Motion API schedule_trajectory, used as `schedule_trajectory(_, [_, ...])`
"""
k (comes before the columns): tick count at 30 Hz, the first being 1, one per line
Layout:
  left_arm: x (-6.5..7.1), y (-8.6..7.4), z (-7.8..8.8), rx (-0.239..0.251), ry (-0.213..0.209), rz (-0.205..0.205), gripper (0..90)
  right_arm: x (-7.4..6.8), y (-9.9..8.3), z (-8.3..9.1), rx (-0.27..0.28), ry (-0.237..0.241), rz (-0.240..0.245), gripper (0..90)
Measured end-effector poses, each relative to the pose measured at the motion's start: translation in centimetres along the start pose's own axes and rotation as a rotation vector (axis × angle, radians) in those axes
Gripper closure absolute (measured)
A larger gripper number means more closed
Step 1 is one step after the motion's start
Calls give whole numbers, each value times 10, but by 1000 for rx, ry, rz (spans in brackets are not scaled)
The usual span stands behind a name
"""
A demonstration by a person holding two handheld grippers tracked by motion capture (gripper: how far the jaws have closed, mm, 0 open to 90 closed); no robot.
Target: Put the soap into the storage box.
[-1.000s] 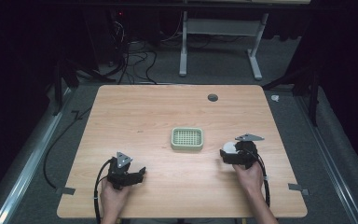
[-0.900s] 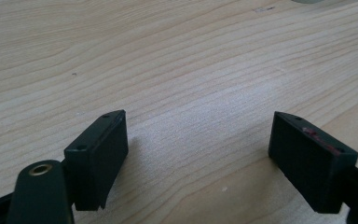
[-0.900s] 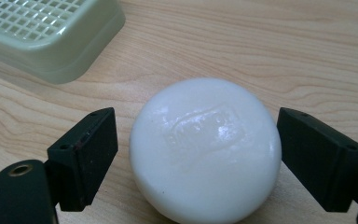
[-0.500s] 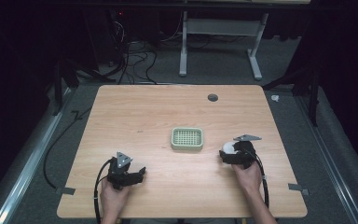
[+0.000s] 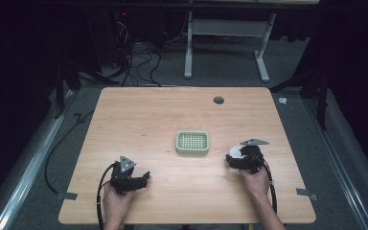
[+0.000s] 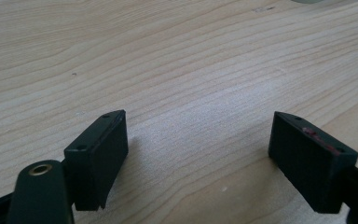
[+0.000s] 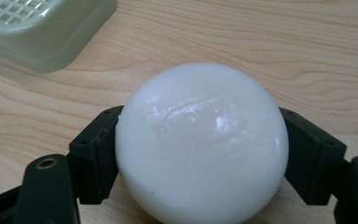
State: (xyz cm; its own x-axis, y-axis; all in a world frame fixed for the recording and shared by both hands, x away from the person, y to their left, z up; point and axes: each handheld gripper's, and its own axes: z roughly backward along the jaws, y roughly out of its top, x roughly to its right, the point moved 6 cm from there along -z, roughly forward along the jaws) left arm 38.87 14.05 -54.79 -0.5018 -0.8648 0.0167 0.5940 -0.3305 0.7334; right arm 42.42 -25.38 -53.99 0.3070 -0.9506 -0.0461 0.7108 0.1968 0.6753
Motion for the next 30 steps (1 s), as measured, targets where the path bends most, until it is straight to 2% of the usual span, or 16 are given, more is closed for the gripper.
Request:
schedule_trajectory(11, [0,0,0,0,0,0,201,-1,0,1,-12,-7,15,243])
schedule_trajectory(20, [0,0,0,0,0,-1,201,0,2,8,10,12,-1,243])
schedule_trajectory(30, [0,0,0,0,1,0,201,-2,6,17,30,24,6,243])
